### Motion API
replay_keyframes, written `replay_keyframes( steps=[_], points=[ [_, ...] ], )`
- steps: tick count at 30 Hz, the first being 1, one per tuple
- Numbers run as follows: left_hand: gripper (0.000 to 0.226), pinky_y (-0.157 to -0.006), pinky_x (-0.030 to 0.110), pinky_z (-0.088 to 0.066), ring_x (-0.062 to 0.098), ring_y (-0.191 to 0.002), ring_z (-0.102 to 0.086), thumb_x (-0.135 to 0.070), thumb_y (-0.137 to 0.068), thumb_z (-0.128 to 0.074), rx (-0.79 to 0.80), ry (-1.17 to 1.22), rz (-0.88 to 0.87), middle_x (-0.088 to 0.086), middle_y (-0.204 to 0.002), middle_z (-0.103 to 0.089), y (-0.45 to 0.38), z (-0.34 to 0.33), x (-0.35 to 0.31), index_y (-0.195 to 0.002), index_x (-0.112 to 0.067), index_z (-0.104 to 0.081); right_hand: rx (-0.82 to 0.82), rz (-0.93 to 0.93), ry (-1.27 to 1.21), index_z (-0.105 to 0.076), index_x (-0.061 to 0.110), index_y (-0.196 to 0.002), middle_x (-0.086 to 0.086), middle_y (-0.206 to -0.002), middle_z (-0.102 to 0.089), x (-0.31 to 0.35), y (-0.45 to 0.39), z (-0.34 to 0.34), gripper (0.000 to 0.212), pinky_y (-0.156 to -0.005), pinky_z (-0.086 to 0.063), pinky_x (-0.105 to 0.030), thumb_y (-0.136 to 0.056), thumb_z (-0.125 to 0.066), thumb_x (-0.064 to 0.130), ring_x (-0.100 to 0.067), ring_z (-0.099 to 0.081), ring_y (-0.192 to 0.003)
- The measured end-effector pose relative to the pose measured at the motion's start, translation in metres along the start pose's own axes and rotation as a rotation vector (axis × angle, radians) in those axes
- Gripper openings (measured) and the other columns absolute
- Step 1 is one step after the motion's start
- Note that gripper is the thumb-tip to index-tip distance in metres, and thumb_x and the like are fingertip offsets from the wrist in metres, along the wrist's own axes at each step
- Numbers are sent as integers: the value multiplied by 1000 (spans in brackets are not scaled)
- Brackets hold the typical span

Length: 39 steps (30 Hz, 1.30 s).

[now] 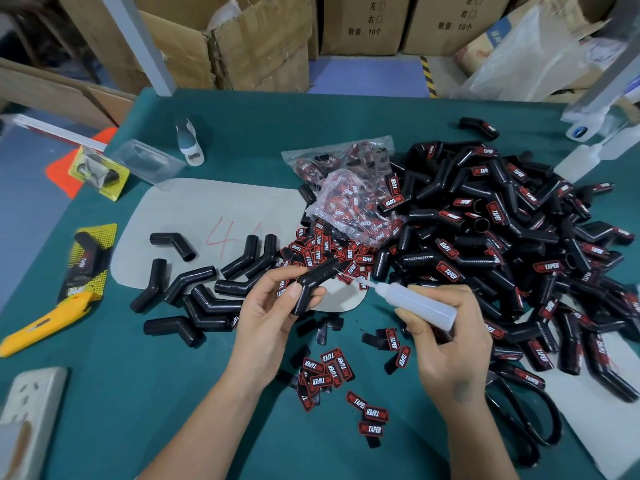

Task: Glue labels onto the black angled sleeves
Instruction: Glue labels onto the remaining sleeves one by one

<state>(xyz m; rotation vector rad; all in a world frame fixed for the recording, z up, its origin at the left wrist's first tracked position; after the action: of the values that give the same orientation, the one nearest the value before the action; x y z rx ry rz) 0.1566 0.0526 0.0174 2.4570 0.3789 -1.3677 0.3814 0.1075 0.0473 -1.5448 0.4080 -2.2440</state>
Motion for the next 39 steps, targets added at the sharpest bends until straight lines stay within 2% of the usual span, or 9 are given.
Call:
replay_keyframes(
  steps=[5,9,14,21,39],
  points=[
    [20,-91,29,-59,27,-101,-76,-13,-98,-62,-4,14,1,12,-109,-76,0,1,-1,-113,-16,-75,15,11,6,-57,56,-117,27,-111,-60,1,0,-1,37,-78,-51,-26,-91,-68,31,-10,-65,-100],
    [21,-90,29,-59,27,-99,-76,-15,-97,-63,3,14,-4,10,-108,-76,0,0,0,-113,-18,-76,0,-11,-8,-58,48,-113,25,-110,-61,-1,1,0,30,-80,-53,-31,-91,-69,31,-10,-65,-100],
    [19,-91,29,-58,26,-100,-76,-14,-98,-65,4,-4,-3,9,-108,-76,0,1,0,-113,-18,-76,49,-3,-15,-61,32,-114,18,-111,-61,0,4,-3,25,-83,-44,-10,-90,-69,29,-1,-62,-99],
    [24,-92,29,-58,29,-103,-75,-24,-94,-71,17,-18,-8,12,-110,-76,-1,2,2,-116,-16,-74,63,-6,-19,-61,32,-115,18,-111,-61,-1,4,-4,25,-83,-43,-10,-91,-68,29,-2,-62,-99],
    [24,-94,30,-58,29,-103,-75,-23,-95,-71,21,-50,-28,12,-112,-75,-3,5,4,-117,-15,-73,66,-11,-24,-62,32,-114,18,-108,-60,-2,5,-4,23,-79,-44,-9,-91,-69,29,-2,-62,-95]
  ],
)
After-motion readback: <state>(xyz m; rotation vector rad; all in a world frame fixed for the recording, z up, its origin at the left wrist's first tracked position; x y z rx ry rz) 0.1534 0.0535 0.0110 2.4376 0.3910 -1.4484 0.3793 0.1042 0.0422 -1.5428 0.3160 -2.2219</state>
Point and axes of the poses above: each hand's wrist, its own y-axis away from the middle knuckle, its own z-axis out of the back of the hand, x = y × z, the point moved 2 cm from there along -y, towards the middle knuckle
